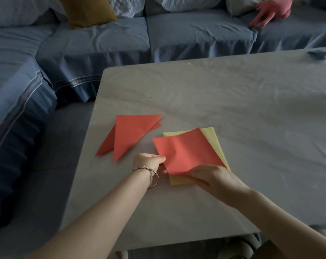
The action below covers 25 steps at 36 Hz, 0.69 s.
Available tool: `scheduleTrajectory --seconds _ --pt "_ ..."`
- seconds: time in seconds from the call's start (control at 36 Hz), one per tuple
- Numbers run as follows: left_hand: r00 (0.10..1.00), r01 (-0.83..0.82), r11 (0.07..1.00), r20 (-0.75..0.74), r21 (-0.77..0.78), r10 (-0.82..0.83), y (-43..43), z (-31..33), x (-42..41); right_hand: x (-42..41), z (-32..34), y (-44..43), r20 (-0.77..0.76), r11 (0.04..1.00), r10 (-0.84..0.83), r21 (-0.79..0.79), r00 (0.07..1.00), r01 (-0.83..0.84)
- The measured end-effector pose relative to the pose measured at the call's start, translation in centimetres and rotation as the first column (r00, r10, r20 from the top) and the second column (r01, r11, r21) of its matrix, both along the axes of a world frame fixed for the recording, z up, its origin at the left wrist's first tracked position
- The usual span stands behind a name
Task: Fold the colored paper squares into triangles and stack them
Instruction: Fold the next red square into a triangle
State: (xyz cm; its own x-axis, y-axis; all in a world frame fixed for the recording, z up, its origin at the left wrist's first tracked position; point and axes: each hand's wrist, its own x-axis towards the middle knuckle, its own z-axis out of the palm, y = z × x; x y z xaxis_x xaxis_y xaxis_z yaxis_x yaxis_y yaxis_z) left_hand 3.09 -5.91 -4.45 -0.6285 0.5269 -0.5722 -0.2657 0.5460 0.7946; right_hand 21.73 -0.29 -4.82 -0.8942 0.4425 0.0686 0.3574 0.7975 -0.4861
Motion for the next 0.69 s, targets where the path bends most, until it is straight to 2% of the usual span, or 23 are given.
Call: scheduleTrajectory --seconds 0.06,0.17,0.22,0.28,0.33,0.39,0.53,0.69 --pt "1.0 0.013 1.0 -0.01 0.007 -0.013 0.0 -0.3 -0.3 -0.1 0.2 -0.1 -0.031 0.998 -0.05 -0.042 0.998 0.049" --pt "0.989 0.144 0.988 -0.043 0.048 -0.142 -0.5 0.2 0.0 -0.6 1.0 -0.2 -0.085 0.937 -0.268 -0.255 0.96 0.239" --pt "0.972 0.23 0.968 0.034 0.099 -0.234 -1.1 0.5 0.4 -0.7 1.3 -0.3 -0.101 0.86 -0.382 -0.402 0.919 0.314" --pt "0.946 0.241 0.948 0.169 0.207 -0.278 -1.7 1.1 1.2 -0.8 1.4 -0.1 -0.127 0.797 -0.457 -0.498 0.88 0.342" --pt "0.92 0.23 0.937 0.255 0.263 -0.297 -2.3 1.3 2.1 -1.1 1.7 -0.1 -0.128 0.773 -0.471 -0.536 0.873 0.338" --pt "0.917 0.206 0.927 0.269 0.315 -0.295 -2.7 1.4 2.6 -1.4 1.9 -0.1 -0.113 0.749 -0.483 -0.566 0.868 0.344" --pt "0.956 0.221 0.917 0.111 0.331 -0.271 -2.5 1.4 2.7 -2.0 2.3 0.2 -0.07 0.691 -0.505 -0.63 0.86 0.355" --pt "0.959 0.199 0.894 0.109 0.403 -0.262 -2.0 2.2 2.9 -2.2 3.1 0.3 -0.093 0.62 -0.537 -0.718 0.838 0.318"
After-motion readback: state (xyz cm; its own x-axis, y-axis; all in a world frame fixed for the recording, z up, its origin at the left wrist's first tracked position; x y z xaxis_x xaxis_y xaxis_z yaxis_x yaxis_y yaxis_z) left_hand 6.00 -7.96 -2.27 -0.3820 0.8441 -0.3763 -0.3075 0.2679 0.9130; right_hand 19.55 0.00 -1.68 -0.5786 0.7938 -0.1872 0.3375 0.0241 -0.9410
